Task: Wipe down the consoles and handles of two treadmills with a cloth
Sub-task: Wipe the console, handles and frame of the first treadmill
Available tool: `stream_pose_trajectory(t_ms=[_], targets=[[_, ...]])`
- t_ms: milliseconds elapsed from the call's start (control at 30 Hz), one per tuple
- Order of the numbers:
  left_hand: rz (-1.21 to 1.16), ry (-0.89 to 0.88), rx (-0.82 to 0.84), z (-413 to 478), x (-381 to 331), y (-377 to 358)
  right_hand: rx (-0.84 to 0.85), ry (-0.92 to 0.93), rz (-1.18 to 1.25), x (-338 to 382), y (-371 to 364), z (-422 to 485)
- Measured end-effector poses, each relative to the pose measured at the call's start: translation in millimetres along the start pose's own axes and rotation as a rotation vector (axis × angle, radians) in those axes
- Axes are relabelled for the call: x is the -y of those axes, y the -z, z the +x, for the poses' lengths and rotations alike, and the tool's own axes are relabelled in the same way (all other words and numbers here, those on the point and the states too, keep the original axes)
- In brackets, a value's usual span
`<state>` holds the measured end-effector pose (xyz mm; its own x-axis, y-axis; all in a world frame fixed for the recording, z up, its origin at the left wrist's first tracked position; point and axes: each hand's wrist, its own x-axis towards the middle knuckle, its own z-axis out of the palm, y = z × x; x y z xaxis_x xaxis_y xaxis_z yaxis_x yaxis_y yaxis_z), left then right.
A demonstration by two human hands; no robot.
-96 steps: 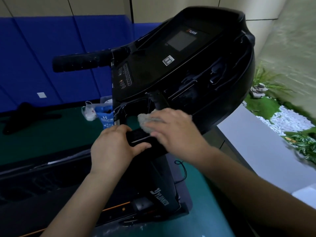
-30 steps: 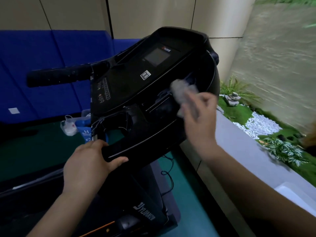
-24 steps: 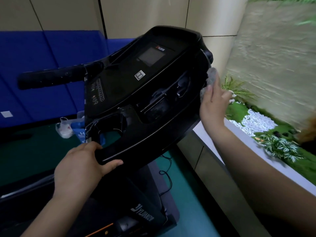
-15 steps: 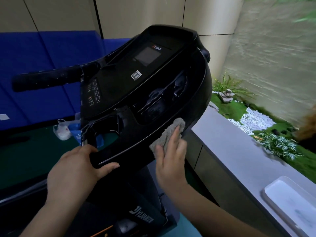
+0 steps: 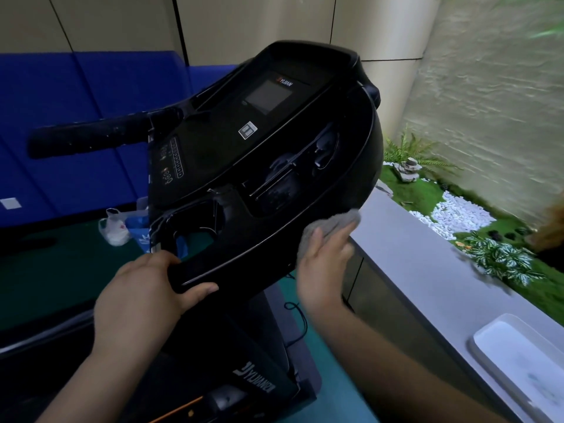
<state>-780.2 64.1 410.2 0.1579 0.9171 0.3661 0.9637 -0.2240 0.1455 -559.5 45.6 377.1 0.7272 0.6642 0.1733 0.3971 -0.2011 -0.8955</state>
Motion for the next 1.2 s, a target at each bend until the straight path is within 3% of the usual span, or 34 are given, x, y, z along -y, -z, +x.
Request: stream_pose_trajectory(t_ms=[100,167,233,300,400,467,600,667,733,800,967,1100,1200], targets=[[-0.005,-0.009,-0.001,0,-1,0,0.193,0.039,-0.051,-3,-18,-60],[-0.016,-0.008,-0.008,-1,-1,0,0.230,0.160,-0.045,0,-16,-79],[-0.021,-0.008,-0.012,-1,-1,0,0.166,0.309,-0.064,12,-5,-66],[-0.026,-0.007,-0.015,-2,-1,-1,0.023,0.347,-0.104,20,7,-30],[-0.040,-0.005,-0.017,-3,0,-2,-0.122,0.184,-0.072,23,17,13],[-0.047,-0.008,-0.022,-3,0,-3,-0.118,0.096,-0.022,17,11,8],[-0.046,-0.014,-0.028,-3,1,-5,0.111,-0.234,0.174,-1,-31,-47],[-0.047,-0.017,-0.026,-3,1,-4,0.275,-0.312,0.145,-8,-54,-76],[-0.055,-0.021,-0.029,-4,2,-3,0.491,-0.173,-0.020,-17,-58,-98],[-0.058,-0.015,-0.020,-5,2,-2,0.539,-0.081,-0.025,-22,-45,-106],[-0.069,-0.020,-0.017,-5,3,-2,0.100,0.059,0.149,-22,6,-80],[-0.065,-0.021,-0.030,-5,4,-3,-0.159,0.547,-0.103,0,33,-35],[-0.058,-0.026,-0.043,-5,5,-4,-0.054,0.771,-0.363,15,20,-13]])
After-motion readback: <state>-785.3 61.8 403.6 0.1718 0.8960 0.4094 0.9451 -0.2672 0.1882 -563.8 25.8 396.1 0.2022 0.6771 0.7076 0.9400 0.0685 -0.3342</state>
